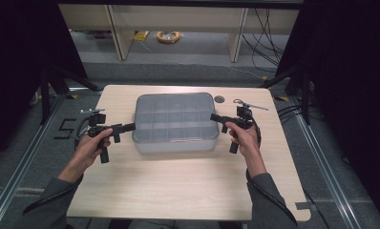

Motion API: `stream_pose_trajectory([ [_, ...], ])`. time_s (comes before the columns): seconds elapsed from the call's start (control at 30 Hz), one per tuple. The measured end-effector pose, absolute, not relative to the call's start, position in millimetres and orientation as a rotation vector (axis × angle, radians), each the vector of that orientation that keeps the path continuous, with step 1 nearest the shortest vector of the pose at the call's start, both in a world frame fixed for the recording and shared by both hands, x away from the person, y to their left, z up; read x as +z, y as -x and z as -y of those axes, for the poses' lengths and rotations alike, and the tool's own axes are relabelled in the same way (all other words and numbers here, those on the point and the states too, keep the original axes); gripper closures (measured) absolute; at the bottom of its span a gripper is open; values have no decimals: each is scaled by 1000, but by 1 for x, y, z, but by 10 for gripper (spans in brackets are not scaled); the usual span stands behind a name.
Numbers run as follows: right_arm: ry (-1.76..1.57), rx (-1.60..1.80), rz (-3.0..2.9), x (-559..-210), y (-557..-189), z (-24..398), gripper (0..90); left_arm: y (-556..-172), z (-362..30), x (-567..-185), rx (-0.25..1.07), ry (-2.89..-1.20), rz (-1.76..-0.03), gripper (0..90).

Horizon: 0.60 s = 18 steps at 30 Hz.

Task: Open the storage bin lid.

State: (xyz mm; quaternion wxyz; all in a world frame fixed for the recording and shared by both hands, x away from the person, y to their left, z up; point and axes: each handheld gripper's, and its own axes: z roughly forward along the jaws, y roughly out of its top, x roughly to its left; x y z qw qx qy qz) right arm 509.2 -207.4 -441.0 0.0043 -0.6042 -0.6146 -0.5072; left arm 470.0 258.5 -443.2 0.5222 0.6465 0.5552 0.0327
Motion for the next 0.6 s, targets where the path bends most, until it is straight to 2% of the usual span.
stream_pose_trajectory([
  [0.2,1908,-1595,1943,-444,-524,205,418,-487,-259,-441,93,-1532,-1356,196],
  [0.6,1992,-1510,1912,-455,-540,204,425,-519,-262,-448,72,-1537,-1463,250],
])
